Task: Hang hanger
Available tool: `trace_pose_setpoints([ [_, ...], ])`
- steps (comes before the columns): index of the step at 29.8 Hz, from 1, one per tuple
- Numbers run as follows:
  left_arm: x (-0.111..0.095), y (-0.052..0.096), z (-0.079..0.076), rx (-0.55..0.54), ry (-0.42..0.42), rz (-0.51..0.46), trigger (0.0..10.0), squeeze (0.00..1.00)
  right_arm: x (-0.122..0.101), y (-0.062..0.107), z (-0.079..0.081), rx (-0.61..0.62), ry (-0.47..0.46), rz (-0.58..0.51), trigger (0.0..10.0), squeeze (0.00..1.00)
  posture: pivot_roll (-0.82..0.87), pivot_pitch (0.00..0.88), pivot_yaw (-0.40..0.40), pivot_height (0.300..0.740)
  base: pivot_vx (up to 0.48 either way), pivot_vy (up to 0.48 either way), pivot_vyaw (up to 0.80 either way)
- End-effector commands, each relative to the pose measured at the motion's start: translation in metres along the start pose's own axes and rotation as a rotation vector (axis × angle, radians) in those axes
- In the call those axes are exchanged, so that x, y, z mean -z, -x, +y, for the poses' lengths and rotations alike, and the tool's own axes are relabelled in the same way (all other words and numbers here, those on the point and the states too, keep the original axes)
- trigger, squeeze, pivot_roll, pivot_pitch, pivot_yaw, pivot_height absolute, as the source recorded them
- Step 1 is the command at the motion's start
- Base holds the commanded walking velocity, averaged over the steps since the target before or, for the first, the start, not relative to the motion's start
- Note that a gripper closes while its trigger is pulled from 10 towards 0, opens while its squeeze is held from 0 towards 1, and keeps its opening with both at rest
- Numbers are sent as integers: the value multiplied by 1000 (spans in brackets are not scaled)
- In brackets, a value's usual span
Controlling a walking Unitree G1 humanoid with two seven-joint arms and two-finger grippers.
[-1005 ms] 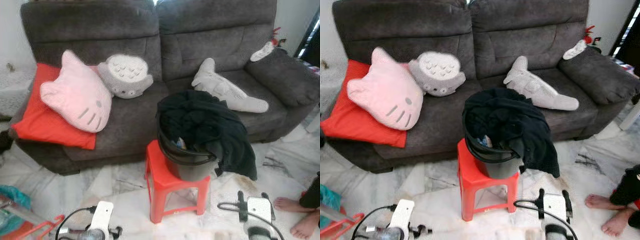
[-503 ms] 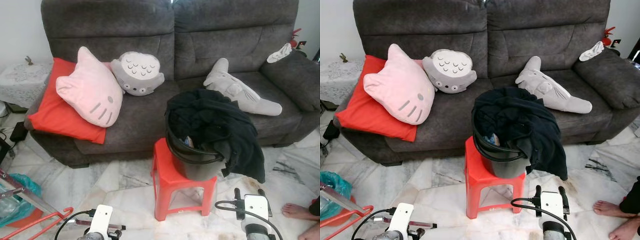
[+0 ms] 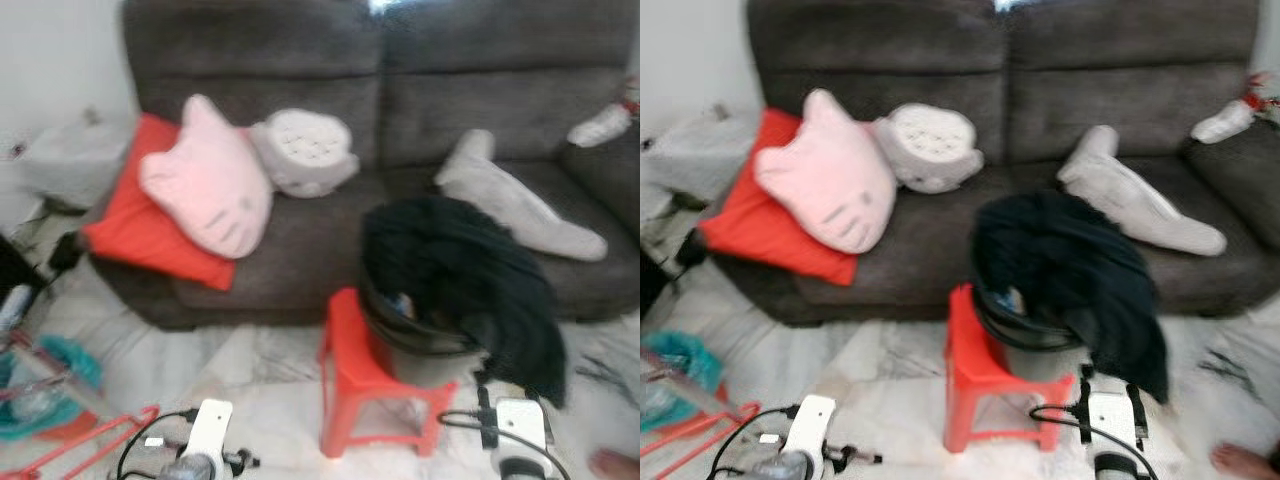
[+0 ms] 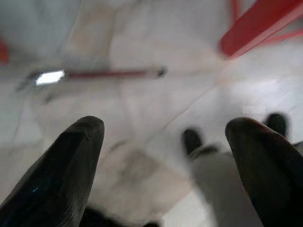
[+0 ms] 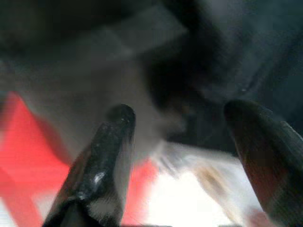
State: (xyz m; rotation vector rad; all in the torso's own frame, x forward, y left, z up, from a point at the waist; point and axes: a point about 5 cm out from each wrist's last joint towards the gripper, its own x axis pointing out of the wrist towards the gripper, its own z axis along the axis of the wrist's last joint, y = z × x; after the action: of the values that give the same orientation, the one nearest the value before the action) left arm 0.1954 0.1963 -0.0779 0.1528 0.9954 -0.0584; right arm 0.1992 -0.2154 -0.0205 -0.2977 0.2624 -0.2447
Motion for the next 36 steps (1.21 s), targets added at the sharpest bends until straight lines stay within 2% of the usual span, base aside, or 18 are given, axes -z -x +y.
trace_pose_setpoints([
  [1,-10,-1,-5,12,-9,-31,10000,0,9,5,-9,16,11,33,10000,0,-38,0,47,740,0,0,0],
  [15,-10,-1,-5,12,-8,-30,10000,0,9,8,-8,10,-20,19,10000,0,-39,0,46,740,0,0,0],
  [26,-10,-1,-6,14,-7,-31,10000,0,13,14,-8,-3,-4,29,10000,0,-41,0,44,740,0,0,0],
  [36,-10,-1,-6,13,6,-32,10000,0,12,11,-7,8,-18,37,10000,0,-38,0,43,740,0,0,0],
])
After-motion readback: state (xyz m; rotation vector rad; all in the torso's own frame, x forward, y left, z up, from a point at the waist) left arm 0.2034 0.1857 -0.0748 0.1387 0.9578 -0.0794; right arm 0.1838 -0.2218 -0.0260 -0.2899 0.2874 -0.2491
